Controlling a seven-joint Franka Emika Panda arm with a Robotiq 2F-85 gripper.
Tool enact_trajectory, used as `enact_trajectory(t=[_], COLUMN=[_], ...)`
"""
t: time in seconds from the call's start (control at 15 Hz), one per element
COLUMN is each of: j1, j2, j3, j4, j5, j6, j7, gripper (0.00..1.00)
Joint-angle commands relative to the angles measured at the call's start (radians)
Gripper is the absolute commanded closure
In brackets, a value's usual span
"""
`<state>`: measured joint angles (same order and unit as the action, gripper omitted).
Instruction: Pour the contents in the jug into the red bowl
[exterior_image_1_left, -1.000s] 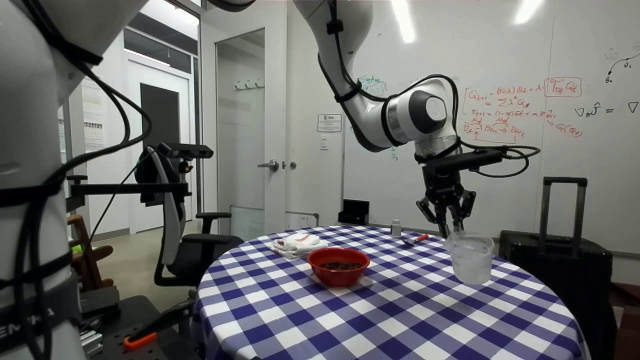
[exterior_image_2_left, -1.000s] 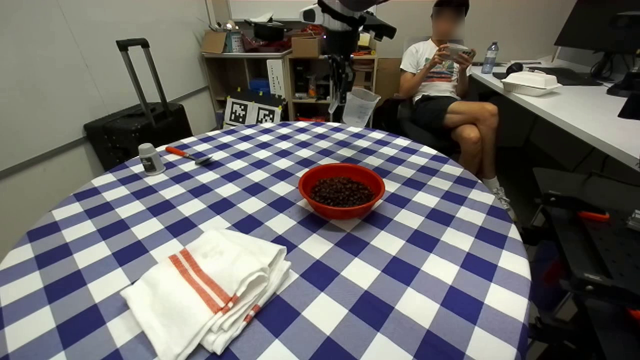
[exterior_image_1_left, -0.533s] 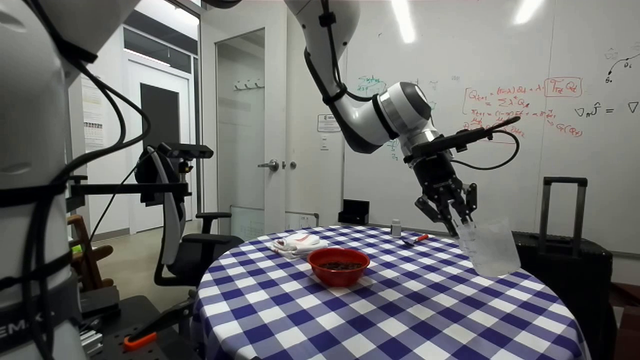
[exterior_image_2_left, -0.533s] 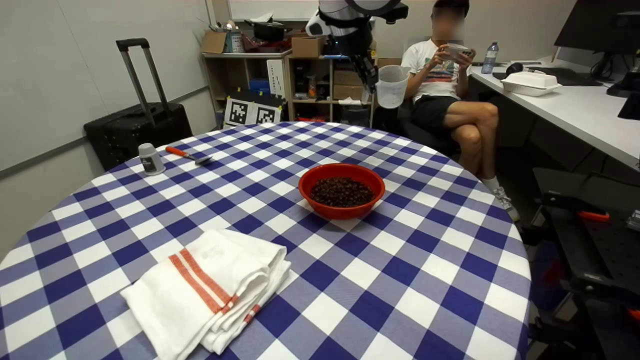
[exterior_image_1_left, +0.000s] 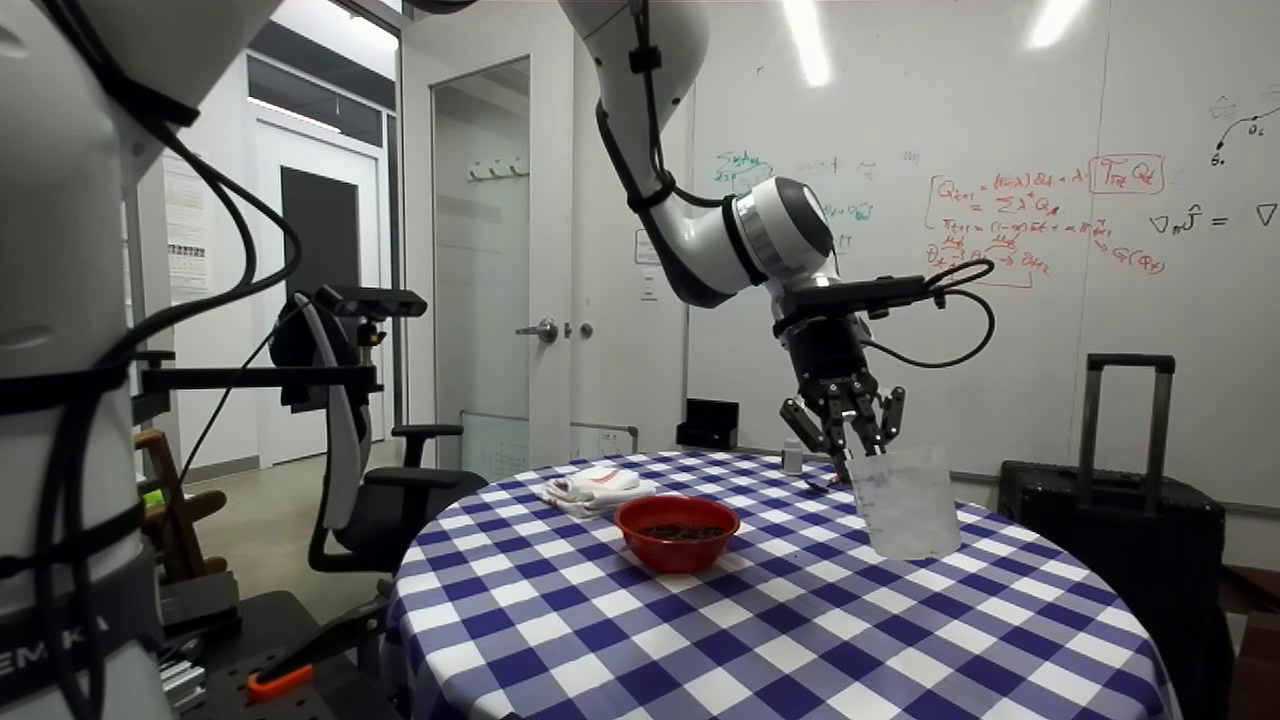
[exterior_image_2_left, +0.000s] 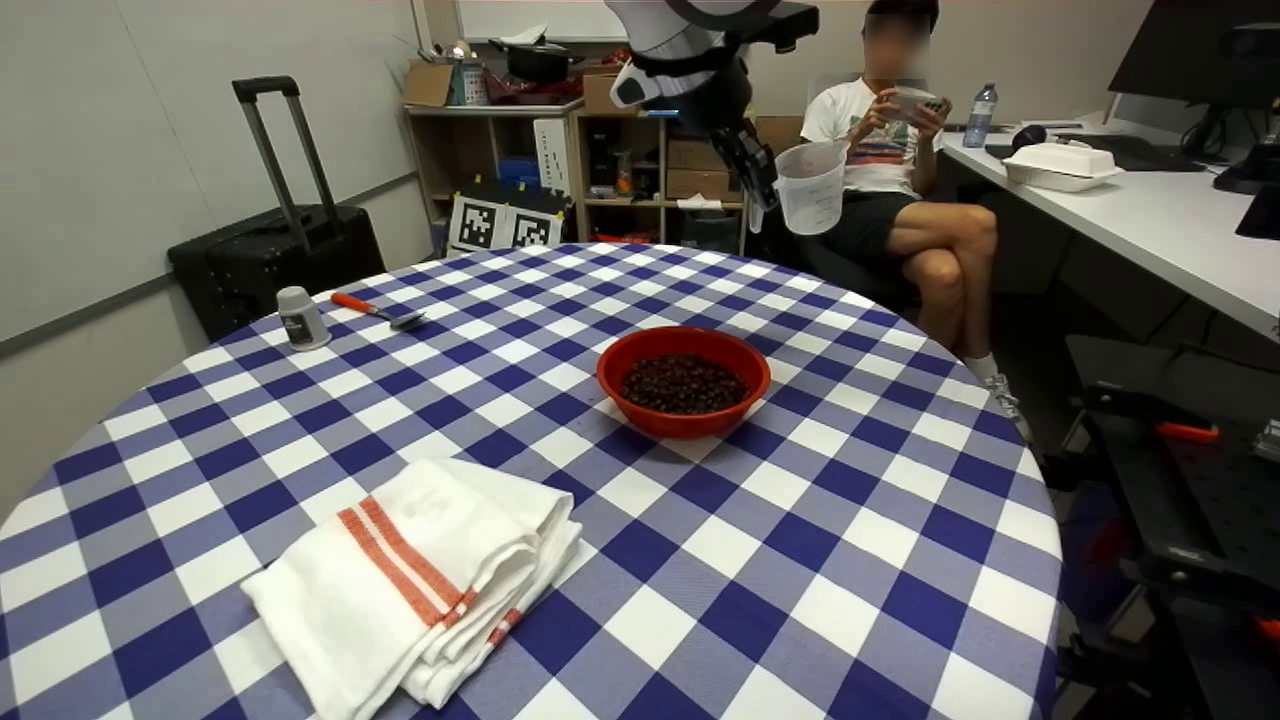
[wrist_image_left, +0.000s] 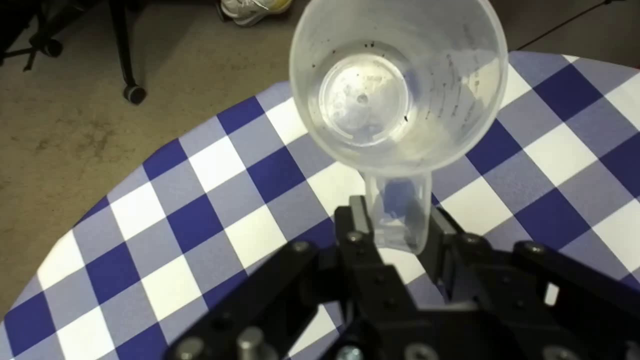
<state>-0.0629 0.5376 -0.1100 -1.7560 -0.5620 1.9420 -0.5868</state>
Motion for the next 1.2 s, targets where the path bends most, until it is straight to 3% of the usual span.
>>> enact_trajectory(t=[0.0, 0.6, 1.13], j1=[-0.049, -0.125, -0.117], j2=[0.026, 0.079, 0.131], j3=[0.039, 0.081, 0.070], j4=[0.037, 0.039, 0.031], j5=[0.110, 0.390, 0.429], j6=[0.008, 0.120, 0.250], j7=[0.029, 0.129, 0.247], gripper=[0.93, 0.93, 0.93])
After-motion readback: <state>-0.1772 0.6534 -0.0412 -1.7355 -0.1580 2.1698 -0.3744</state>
